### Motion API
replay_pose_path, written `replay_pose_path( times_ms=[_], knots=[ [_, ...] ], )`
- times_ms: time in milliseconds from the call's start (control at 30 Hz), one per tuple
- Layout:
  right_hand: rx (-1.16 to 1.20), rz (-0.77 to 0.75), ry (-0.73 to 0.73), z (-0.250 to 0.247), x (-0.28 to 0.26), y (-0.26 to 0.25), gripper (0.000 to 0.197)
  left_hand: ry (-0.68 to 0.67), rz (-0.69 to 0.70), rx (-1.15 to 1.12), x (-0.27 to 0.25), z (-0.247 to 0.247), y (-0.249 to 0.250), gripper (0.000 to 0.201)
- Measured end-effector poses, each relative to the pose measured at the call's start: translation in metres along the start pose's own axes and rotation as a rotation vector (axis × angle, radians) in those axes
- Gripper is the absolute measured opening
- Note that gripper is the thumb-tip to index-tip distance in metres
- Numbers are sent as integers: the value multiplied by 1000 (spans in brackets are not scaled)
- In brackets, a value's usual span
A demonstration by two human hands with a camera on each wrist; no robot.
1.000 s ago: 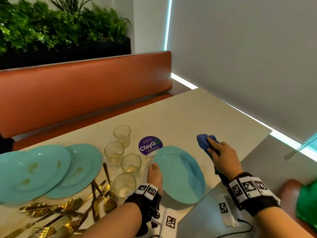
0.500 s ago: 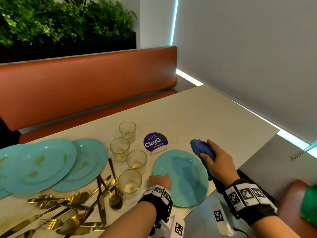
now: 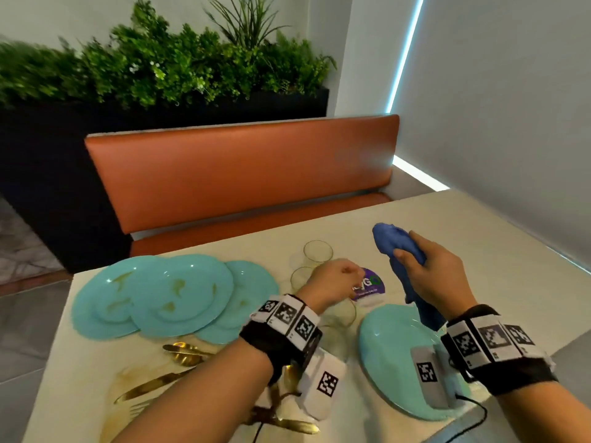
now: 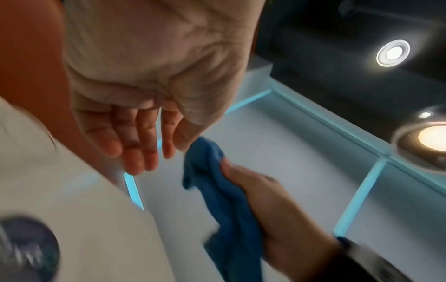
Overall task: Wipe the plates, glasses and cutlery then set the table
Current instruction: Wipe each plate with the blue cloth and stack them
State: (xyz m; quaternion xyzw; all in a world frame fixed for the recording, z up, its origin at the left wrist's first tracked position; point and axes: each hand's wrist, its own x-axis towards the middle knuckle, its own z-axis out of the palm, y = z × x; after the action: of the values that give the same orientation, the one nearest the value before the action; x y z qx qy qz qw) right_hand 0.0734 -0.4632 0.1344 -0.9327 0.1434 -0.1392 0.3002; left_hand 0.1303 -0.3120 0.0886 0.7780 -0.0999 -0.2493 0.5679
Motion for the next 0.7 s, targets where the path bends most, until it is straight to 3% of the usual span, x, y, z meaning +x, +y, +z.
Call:
replay_pose_path(
  times_ms=[133, 300, 367, 533, 700],
  knots=[
    [-27, -130, -66, 41, 7, -65, 39, 368, -109, 100, -8, -132, -37, 17],
    [-95, -230, -191, 103, 2, -127, 40, 606, -583, 359, -29, -242, -125, 43],
    [-102, -214, -225, 124, -3, -144, 41, 538, -674, 501, -44, -263, -147, 41],
    [-146, -164, -278, 154, -19, -167, 40, 322, -677, 759, -55, -276, -186, 36],
    [-165, -102, -269, 158, -34, -165, 35, 273, -652, 654, -53, -278, -207, 37]
  ],
)
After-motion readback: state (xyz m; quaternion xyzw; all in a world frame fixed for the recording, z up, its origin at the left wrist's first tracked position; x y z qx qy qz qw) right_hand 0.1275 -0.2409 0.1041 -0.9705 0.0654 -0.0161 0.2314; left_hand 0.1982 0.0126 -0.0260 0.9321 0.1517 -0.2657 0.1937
